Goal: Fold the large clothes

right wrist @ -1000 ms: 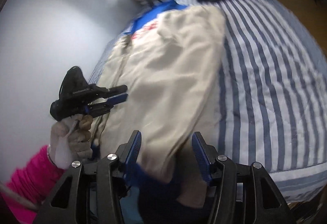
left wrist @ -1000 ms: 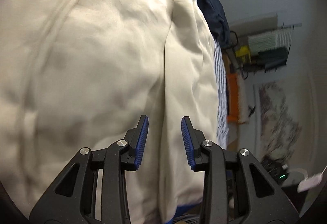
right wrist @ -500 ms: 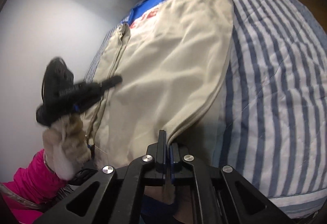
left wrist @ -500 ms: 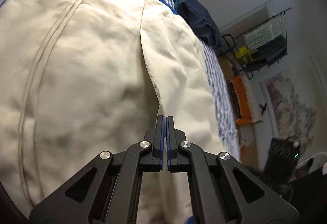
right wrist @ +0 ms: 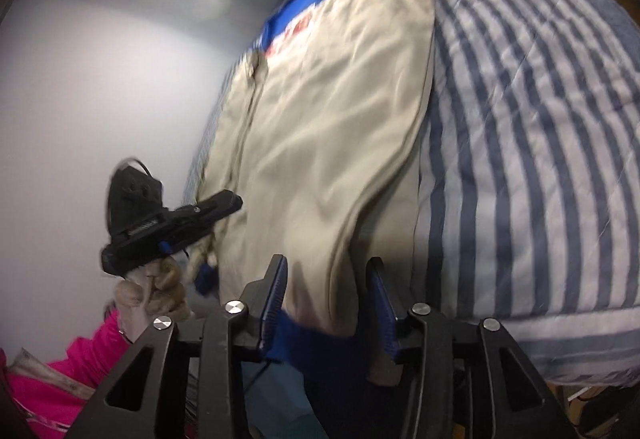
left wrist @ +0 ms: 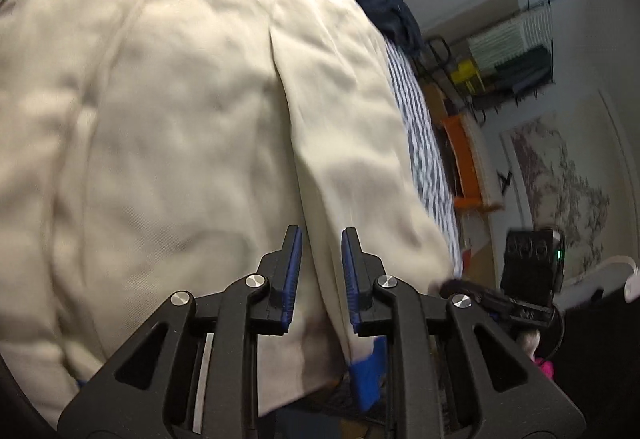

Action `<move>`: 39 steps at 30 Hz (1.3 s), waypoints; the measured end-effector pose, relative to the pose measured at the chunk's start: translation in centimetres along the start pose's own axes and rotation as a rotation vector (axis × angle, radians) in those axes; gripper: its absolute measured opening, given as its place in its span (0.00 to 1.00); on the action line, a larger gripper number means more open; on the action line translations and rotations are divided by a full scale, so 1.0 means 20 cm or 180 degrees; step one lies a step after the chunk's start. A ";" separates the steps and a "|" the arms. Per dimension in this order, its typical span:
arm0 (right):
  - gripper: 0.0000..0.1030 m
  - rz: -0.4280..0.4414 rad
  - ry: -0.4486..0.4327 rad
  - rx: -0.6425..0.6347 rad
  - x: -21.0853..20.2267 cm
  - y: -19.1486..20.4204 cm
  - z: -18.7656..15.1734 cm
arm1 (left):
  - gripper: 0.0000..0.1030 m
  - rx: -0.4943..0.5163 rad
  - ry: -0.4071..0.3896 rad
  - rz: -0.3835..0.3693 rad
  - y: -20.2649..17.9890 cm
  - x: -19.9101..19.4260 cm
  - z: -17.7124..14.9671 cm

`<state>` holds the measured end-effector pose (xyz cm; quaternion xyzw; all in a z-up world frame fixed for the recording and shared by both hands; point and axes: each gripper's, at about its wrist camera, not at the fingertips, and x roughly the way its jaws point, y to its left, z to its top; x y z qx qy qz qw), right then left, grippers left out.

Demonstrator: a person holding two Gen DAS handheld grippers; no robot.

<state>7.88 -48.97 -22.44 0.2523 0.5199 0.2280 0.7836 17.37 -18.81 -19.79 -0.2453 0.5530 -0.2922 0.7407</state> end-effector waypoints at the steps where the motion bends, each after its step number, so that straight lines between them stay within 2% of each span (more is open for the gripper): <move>1: 0.30 -0.0018 0.0079 -0.0013 0.04 0.01 -0.01 | 0.17 0.0020 0.0064 0.0005 0.00 0.02 -0.03; 3: 0.07 -0.0069 0.0166 -0.0004 0.08 0.02 -0.01 | 0.17 0.0002 0.0147 -0.0010 -0.01 0.05 -0.07; 4: 0.06 0.0023 0.0108 0.0079 0.07 0.03 0.00 | 0.17 0.0011 0.0155 0.0000 -0.01 0.06 -0.09; 6: 0.04 0.0390 -0.0096 0.0281 0.01 0.03 0.02 | 0.17 0.0096 0.0107 0.0131 -0.03 0.06 -0.11; 7: 0.04 0.0299 -0.0133 0.0254 -0.01 0.03 0.02 | 0.17 0.0165 0.0114 0.0212 -0.04 0.07 -0.13; 9: 0.04 -0.0162 -0.0018 0.0216 0.02 0.01 0.03 | 0.17 0.0287 0.0135 0.0339 -0.06 0.09 -0.14; 11: 0.04 -0.0355 0.0147 0.0394 0.08 -0.06 -0.01 | 0.17 0.0347 0.0101 0.0398 -0.05 0.07 -0.16; 13: 0.04 -0.0499 0.0168 0.0283 0.12 -0.03 -0.01 | 0.17 0.0394 0.0023 0.0462 -0.06 0.02 -0.17; 14: 0.06 -0.0572 0.0176 0.0189 0.13 0.00 0.00 | 0.17 0.0411 -0.0027 0.0494 -0.06 -0.01 -0.18; 17: 0.30 -0.0695 0.0103 -0.0029 0.09 0.08 0.02 | 0.17 0.0511 -0.0239 0.0507 -0.12 -0.12 -0.19; 19: 0.32 -0.0587 -0.0086 -0.0069 0.03 0.11 0.05 | 0.17 0.0649 -0.0399 0.0495 -0.19 -0.18 -0.20; 21: 0.39 -0.0556 -0.0227 -0.0069 -0.03 0.09 0.05 | 0.17 0.0838 -0.0502 0.0449 -0.29 -0.19 -0.19; 23: 0.40 -0.0494 -0.0234 -0.0018 -0.03 0.05 0.07 | 0.17 0.1018 -0.0414 0.0412 -0.35 -0.13 -0.18; 25: 0.40 -0.0423 -0.0184 0.0062 0.00 0.01 0.06 | 0.17 0.1139 -0.0193 0.0411 -0.38 -0.01 -0.19; 27: 0.40 -0.0376 -0.0148 0.0087 -0.01 -0.02 0.02 | 0.17 0.1172 -0.0076 0.0543 -0.34 0.06 -0.22; 30: 0.40 -0.0252 -0.0114 0.0207 0.00 -0.09 -0.01 | 0.17 0.1124 0.0153 0.0864 -0.21 0.19 -0.27; 32: 0.41 -0.0184 -0.0094 0.0286 -0.02 -0.16 -0.04 | 0.19 0.1075 0.0080 0.0778 -0.15 0.18 -0.28; 33: 0.44 -0.0146 -0.0081 0.0332 -0.03 -0.19 -0.06 | 0.19 0.1080 0.0102 0.0781 -0.15 0.17 -0.28; 36: 0.44 0.0077 -0.0063 0.0535 -0.02 -0.28 -0.09 | 0.19 0.1060 0.0134 0.0809 -0.17 0.16 -0.27; 39: 0.44 0.0245 -0.0067 0.0576 -0.03 -0.30 -0.10 | 0.19 0.0974 0.0025 0.0628 -0.20 0.09 -0.27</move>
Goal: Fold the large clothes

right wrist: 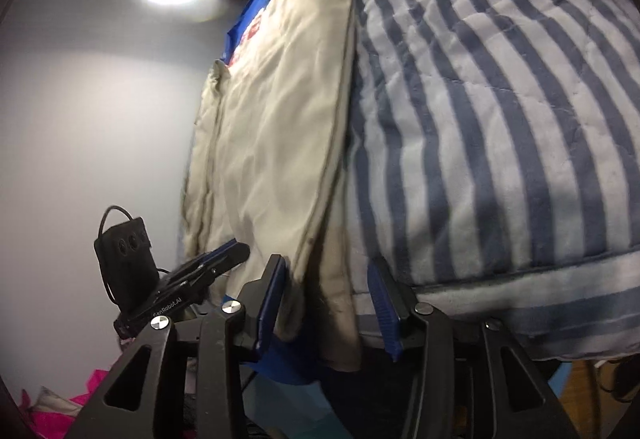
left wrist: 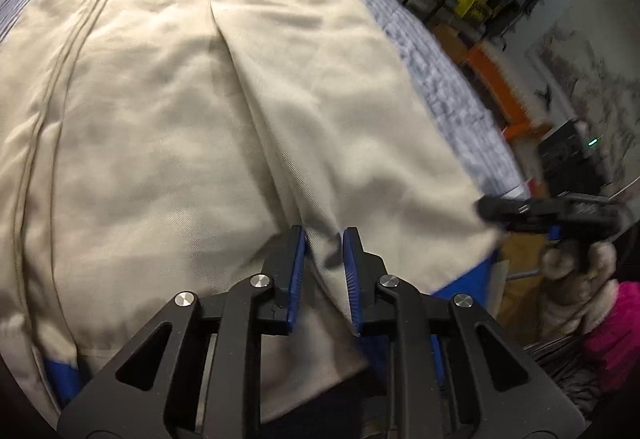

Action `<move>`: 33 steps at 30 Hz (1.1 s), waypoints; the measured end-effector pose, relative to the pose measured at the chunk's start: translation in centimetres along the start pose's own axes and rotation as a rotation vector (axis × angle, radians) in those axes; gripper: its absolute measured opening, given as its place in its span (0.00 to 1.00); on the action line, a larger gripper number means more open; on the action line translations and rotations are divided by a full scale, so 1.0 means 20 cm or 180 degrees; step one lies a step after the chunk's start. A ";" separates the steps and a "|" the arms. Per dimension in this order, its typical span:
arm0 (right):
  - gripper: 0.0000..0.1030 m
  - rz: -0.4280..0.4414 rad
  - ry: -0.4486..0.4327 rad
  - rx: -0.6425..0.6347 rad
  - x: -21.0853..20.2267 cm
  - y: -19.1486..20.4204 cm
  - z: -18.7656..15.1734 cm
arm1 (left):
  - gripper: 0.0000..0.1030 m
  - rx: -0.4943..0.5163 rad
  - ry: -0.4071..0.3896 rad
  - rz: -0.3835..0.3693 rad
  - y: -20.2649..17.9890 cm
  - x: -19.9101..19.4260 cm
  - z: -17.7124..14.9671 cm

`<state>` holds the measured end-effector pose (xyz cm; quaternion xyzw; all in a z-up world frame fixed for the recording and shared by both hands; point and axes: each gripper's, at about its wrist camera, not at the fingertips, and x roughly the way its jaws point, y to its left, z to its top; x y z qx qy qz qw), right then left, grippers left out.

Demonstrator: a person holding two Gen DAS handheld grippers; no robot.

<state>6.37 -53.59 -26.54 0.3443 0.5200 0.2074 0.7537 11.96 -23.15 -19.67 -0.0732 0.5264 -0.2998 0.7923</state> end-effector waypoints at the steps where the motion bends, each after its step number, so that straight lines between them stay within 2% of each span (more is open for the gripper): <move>1: 0.45 0.0062 0.0038 -0.0019 0.00 0.00 -0.01 | 0.19 0.0016 -0.0037 -0.0047 -0.02 -0.03 0.00; 3: 0.45 0.0071 0.0062 -0.0098 0.03 0.03 -0.02 | 0.19 0.0140 -0.0099 -0.0124 -0.07 -0.07 -0.03; 5: 0.45 0.0024 0.0076 -0.0142 0.04 0.05 -0.02 | 0.19 0.0303 -0.0050 -0.0069 -0.11 -0.03 -0.05; 8: 0.40 -0.0012 0.0081 -0.0078 0.07 0.05 -0.03 | 0.19 0.0352 0.0135 0.0028 -0.08 0.09 -0.08; 10: 0.38 -0.0087 0.0085 -0.0129 0.08 0.06 -0.03 | 0.20 0.0373 0.0059 -0.0007 -0.07 0.07 -0.09; 15: 0.40 -0.0025 0.0069 -0.0105 0.06 0.04 -0.06 | 0.20 0.0280 0.0083 -0.0019 -0.07 0.05 -0.08; 19: 0.39 -0.0085 0.0060 -0.0166 -0.01 0.07 -0.09 | 0.20 0.0019 0.0007 -0.0168 -0.04 -0.04 -0.09; 22: 0.46 -0.0106 0.0047 -0.0236 -0.04 0.15 -0.12 | 0.20 -0.0206 0.0020 -0.0325 0.01 -0.12 -0.12; 24: 0.47 -0.0149 0.0103 -0.0313 -0.03 0.17 -0.14 | 0.20 -0.0292 0.0018 -0.0332 0.03 -0.14 -0.12; 26: 0.46 -0.0265 0.0249 -0.0331 0.01 0.19 -0.17 | 0.20 -0.0290 0.0001 -0.0319 0.03 -0.14 -0.12; 27: 0.42 -0.0374 0.0287 -0.0361 0.02 0.20 -0.18 | 0.20 -0.0289 -0.0009 -0.0320 0.03 -0.15 -0.11; 29: 0.42 -0.0516 0.0209 -0.0410 -0.01 0.22 -0.20 | 0.20 -0.0250 -0.0019 -0.0334 0.01 -0.15 -0.10; 33: 0.42 -0.0481 -0.0006 -0.0495 -0.11 0.27 -0.22 | 0.20 -0.0142 0.0014 -0.0328 -0.02 -0.12 -0.11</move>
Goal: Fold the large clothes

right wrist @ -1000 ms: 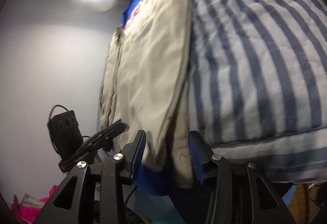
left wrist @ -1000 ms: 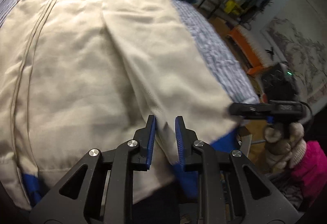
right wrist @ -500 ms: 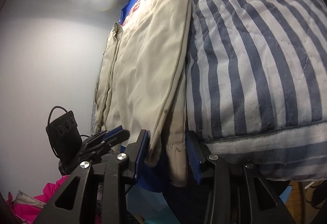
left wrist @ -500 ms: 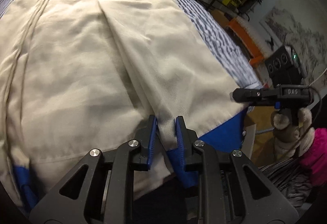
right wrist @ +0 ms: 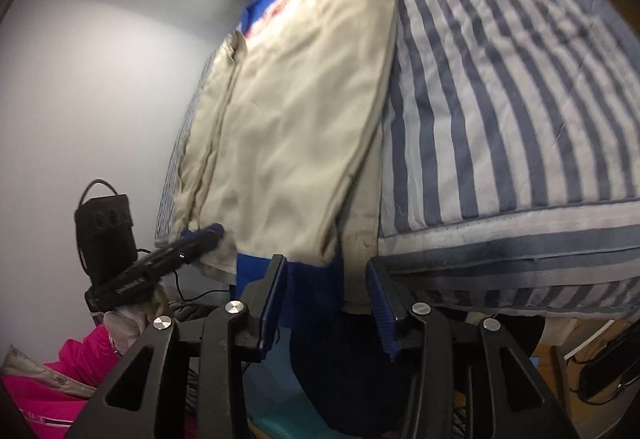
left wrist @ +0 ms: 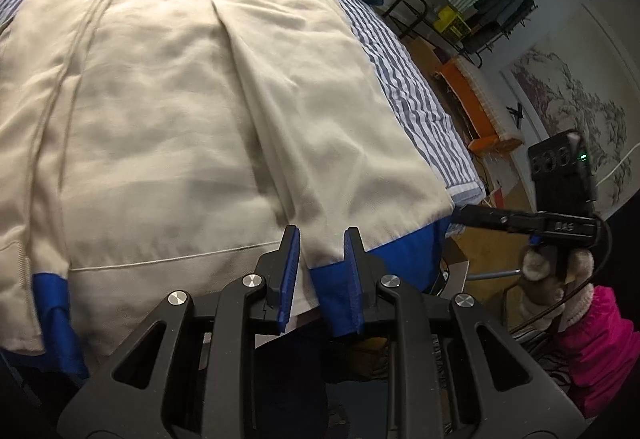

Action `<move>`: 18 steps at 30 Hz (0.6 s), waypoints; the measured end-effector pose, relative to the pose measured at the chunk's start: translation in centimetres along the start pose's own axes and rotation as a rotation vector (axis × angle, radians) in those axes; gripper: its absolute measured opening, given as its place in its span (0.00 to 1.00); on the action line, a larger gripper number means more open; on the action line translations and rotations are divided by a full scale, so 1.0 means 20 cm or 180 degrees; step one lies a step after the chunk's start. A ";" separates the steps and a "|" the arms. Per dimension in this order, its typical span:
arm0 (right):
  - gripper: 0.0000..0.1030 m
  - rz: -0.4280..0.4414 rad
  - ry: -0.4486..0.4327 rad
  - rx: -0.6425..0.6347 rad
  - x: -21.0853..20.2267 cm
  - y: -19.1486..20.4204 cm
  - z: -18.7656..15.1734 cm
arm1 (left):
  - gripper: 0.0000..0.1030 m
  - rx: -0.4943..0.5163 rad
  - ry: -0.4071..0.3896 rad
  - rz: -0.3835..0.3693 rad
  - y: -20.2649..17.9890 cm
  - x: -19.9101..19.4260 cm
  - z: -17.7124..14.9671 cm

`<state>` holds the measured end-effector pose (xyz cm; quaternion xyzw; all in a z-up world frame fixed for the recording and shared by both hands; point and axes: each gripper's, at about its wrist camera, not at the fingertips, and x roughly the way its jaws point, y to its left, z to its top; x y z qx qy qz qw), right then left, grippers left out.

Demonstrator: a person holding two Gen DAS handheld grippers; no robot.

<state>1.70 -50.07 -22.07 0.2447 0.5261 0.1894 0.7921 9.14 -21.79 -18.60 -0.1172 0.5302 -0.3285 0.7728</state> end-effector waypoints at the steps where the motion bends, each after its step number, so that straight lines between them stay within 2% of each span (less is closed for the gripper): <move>1: 0.42 -0.0020 -0.0023 -0.0029 -0.01 0.01 0.00 | 0.20 0.0023 0.0020 -0.0003 -0.01 0.02 0.00; 4: 0.42 -0.0027 0.0077 -0.0111 0.03 0.02 -0.01 | 0.20 0.0070 0.0097 0.0041 -0.01 0.08 -0.01; 6: 0.18 0.0050 0.0225 -0.0086 0.09 0.02 -0.03 | 0.20 0.0099 0.0117 0.0090 -0.01 0.11 -0.01; 7: 0.13 0.0189 0.0286 0.0005 0.11 0.02 -0.03 | 0.20 0.0112 0.0112 0.0103 -0.01 0.12 -0.01; 8: 0.04 0.0439 0.0313 0.0189 0.11 0.00 -0.04 | 0.20 0.0123 0.0106 0.0107 -0.01 0.12 -0.02; 9: 0.03 0.0672 0.0304 0.0349 0.10 -0.02 -0.05 | 0.20 0.0140 0.0103 0.0115 -0.01 0.12 -0.02; 10: 0.02 0.0742 0.0292 0.0428 0.09 -0.03 -0.05 | 0.20 0.0168 0.0102 0.0129 -0.02 0.13 -0.02; 11: 0.01 0.0686 0.0303 0.0447 0.09 -0.04 -0.05 | 0.20 0.0190 0.0103 0.0142 -0.02 0.13 -0.02; 14: 0.02 0.0130 0.0441 0.0384 0.10 -0.08 -0.07 | 0.20 0.0206 0.0113 0.0156 -0.03 0.12 -0.02; 16: 0.06 0.0097 0.0393 0.0249 0.07 -0.06 -0.07 | 0.20 0.0169 0.0058 0.0126 -0.04 0.08 -0.01; 17: 0.12 0.0075 0.0334 0.0152 0.05 -0.03 -0.06 | 0.20 0.0169 0.0011 0.0101 -0.05 0.05 0.00; 18: 0.32 0.0068 0.0256 0.0047 0.03 0.01 -0.05 | 0.20 0.0181 -0.0033 0.0084 -0.07 0.04 0.02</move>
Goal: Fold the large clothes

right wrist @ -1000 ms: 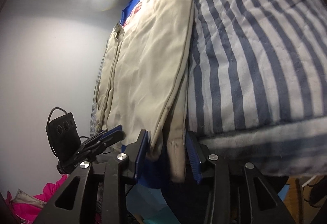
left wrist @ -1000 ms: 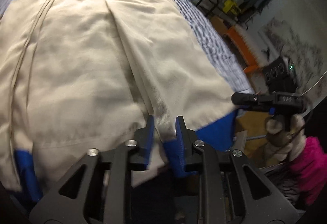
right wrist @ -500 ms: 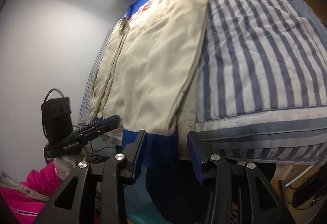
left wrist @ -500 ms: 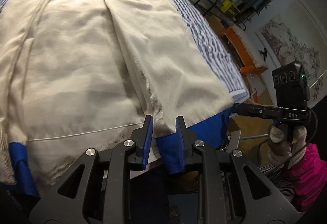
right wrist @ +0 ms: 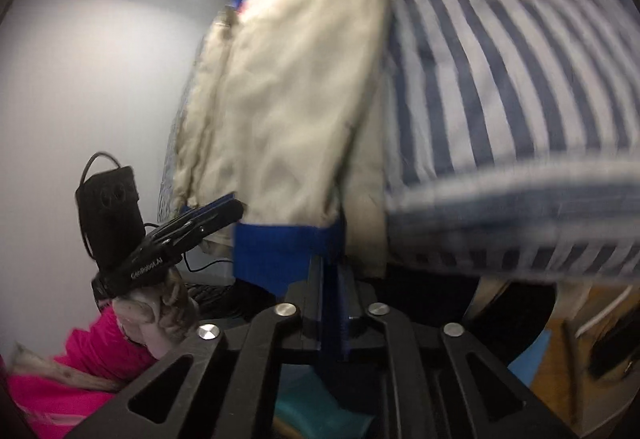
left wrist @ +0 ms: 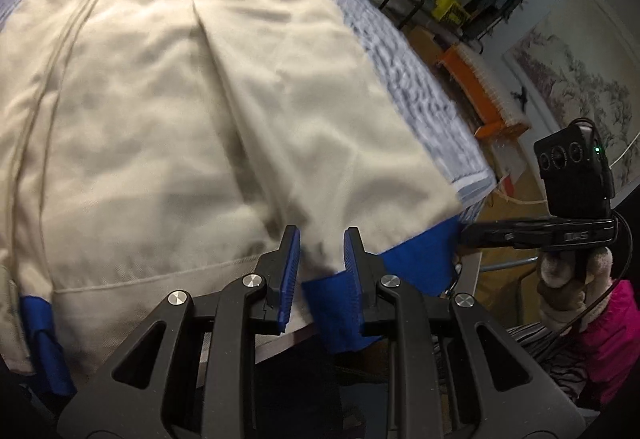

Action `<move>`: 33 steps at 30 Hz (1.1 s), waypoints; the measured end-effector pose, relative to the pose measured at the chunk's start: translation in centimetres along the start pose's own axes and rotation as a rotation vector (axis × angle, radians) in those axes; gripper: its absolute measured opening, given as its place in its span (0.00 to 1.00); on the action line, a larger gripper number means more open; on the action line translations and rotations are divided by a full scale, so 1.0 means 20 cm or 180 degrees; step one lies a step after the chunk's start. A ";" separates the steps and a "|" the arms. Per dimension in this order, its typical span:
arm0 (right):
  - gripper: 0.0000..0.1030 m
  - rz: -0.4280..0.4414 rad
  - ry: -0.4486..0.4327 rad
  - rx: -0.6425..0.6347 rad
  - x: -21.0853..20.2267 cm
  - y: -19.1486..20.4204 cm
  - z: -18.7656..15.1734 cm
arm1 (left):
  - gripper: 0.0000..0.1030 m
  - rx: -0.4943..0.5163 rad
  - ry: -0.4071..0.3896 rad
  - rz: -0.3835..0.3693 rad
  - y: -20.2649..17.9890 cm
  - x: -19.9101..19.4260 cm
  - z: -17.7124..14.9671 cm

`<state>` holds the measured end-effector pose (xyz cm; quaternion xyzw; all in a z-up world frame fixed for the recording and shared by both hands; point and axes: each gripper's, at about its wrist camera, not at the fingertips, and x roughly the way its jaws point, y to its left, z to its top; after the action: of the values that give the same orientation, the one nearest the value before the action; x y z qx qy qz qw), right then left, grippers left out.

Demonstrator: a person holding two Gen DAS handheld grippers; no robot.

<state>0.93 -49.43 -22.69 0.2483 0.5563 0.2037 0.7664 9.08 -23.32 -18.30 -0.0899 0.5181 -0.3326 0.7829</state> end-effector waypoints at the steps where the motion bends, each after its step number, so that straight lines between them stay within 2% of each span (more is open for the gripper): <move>1: 0.42 0.0052 -0.0148 -0.0112 -0.06 0.03 0.01 | 0.20 0.0018 -0.0033 -0.0024 -0.02 -0.01 0.02; 2: 0.57 0.0080 -0.0270 -0.0156 -0.08 0.05 0.03 | 0.20 0.0040 -0.0055 -0.0048 -0.04 -0.02 0.03; 3: 0.62 0.0100 -0.0407 -0.0170 -0.11 0.05 0.04 | 0.20 0.0074 -0.0063 -0.0065 -0.05 -0.01 0.04; 4: 0.63 0.0132 -0.0494 -0.0144 -0.13 0.04 0.06 | 0.20 0.0149 -0.0055 -0.0064 -0.09 0.01 0.06; 7: 0.60 0.0104 -0.0459 0.0126 -0.06 -0.07 0.14 | 0.20 0.0276 0.0035 -0.0043 -0.13 0.09 0.07; 10: 0.55 0.0137 -0.0340 0.0325 0.04 -0.19 0.18 | 0.20 0.0204 0.0142 -0.0031 -0.10 0.16 0.06; 13: 0.53 0.0295 -0.0374 0.0367 0.07 -0.25 0.20 | 0.20 0.0137 0.0192 -0.0043 -0.05 0.21 0.04; 14: 0.51 0.0335 -0.0385 0.0383 0.09 -0.25 0.21 | 0.20 0.0128 0.0179 -0.0054 -0.05 0.21 0.03; 17: 0.22 0.0459 -0.0353 0.0449 0.11 -0.28 0.22 | 0.20 0.0180 0.0164 -0.0037 -0.06 0.21 0.03; 18: 0.15 0.0424 -0.0343 0.0456 0.12 -0.27 0.23 | 0.20 0.0183 0.0168 -0.0041 -0.06 0.21 0.03; 21: 0.07 0.0190 -0.0368 0.0341 0.11 -0.15 0.23 | 0.20 -0.0038 0.0116 -0.0181 -0.03 0.16 0.04; 22: 0.06 0.0107 -0.0378 0.0277 0.09 -0.10 0.23 | 0.20 -0.0162 0.0033 -0.0277 -0.02 0.12 0.04; 24: 0.05 -0.0052 -0.0425 0.0122 0.06 0.00 0.24 | 0.20 -0.0236 -0.0124 -0.0280 0.00 0.08 0.03; 25: 0.05 -0.0177 -0.0435 0.0006 0.05 0.07 0.25 | 0.20 -0.0240 -0.0123 -0.0236 0.01 0.09 0.02; 27: 0.04 -0.0394 -0.0435 -0.0155 0.04 0.16 0.26 | 0.20 -0.0291 0.0086 -0.0252 0.04 0.17 -0.01; 29: 0.04 -0.0679 -0.0373 -0.0346 0.07 0.26 0.27 | 0.20 -0.0279 0.0112 -0.0208 0.05 0.17 -0.02; 31: 0.04 -0.0916 -0.0318 -0.0525 0.09 0.36 0.28 | 0.20 -0.0276 0.0159 -0.0239 0.04 0.09 0.00; 33: 0.04 -0.1017 -0.0300 -0.0672 0.08 0.46 0.31 | 0.20 -0.0412 -0.0028 -0.0301 0.08 -0.10 0.04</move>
<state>6.93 -42.15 -16.84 0.0844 0.5277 0.1248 0.8359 9.86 -21.04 -17.21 -0.1661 0.5303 -0.3347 0.7611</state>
